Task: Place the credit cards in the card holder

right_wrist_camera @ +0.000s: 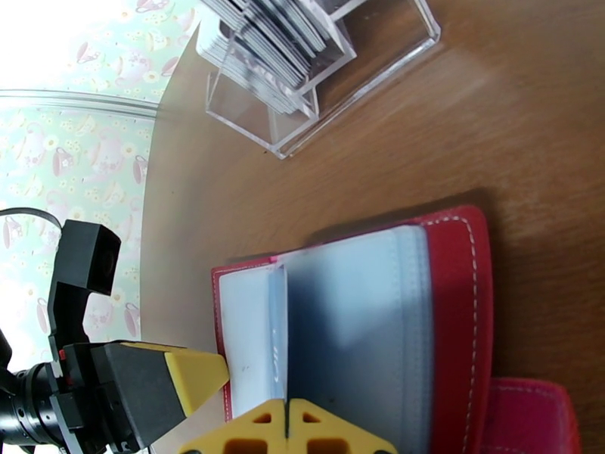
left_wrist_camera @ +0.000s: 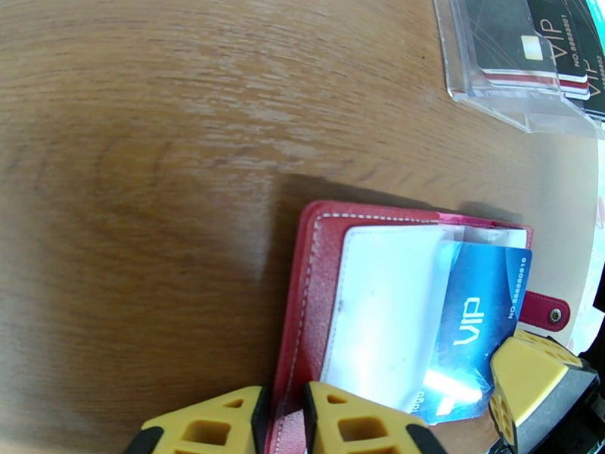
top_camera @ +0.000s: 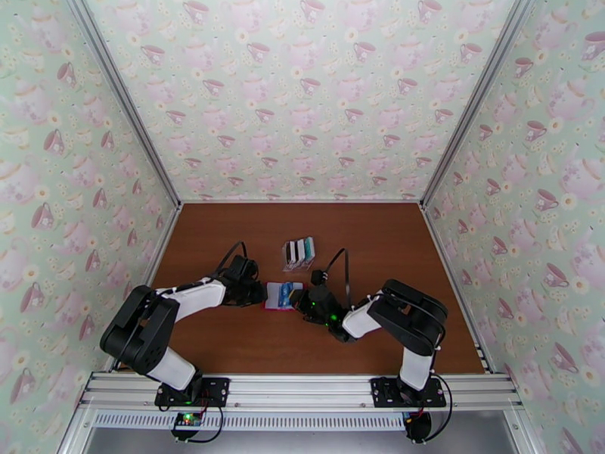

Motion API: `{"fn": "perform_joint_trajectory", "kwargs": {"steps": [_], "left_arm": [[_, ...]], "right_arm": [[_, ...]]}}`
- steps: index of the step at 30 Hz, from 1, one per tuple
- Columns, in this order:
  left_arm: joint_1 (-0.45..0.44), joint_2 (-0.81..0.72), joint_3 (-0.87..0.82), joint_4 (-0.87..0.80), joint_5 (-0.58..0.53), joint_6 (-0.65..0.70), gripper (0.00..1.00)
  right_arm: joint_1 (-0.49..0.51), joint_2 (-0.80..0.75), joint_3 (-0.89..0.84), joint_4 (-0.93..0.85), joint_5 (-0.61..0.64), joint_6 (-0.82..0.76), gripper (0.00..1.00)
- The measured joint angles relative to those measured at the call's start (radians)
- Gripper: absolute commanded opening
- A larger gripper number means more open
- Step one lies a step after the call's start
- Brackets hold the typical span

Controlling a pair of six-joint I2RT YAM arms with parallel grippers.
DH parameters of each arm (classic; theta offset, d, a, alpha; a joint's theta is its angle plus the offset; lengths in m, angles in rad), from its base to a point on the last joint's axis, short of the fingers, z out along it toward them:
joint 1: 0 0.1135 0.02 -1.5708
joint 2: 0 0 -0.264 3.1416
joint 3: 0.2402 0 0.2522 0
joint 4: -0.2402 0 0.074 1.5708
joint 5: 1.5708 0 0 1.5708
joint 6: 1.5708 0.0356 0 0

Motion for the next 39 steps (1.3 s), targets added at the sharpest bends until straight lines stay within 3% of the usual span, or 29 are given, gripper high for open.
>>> {"fn": "perform_joint_trajectory", "kwargs": {"steps": [6,9,15,26,33,39], "left_arm": [[-0.001,0.0,-0.004,0.009,0.001,0.0,0.22],[-0.001,0.0,-0.004,0.011,0.001,-0.003,0.22],[-0.001,0.002,-0.004,0.016,0.004,-0.01,0.22],[-0.001,0.004,-0.004,0.024,0.014,-0.011,0.18],[-0.001,0.004,-0.006,0.031,0.014,-0.019,0.16],[-0.001,0.005,-0.015,0.047,0.017,-0.023,0.16]], "right_arm": [[0.0,-0.003,0.009,-0.038,0.0,-0.002,0.19],[0.0,-0.029,0.02,-0.082,0.001,-0.01,0.31],[0.0,-0.096,0.075,-0.275,0.013,-0.048,0.42],[0.0,-0.121,0.391,-0.78,0.059,-0.187,0.44],[0.0,-0.071,0.453,-0.937,0.062,-0.212,0.43],[0.0,-0.037,0.453,-0.994,0.061,-0.212,0.37]]}}
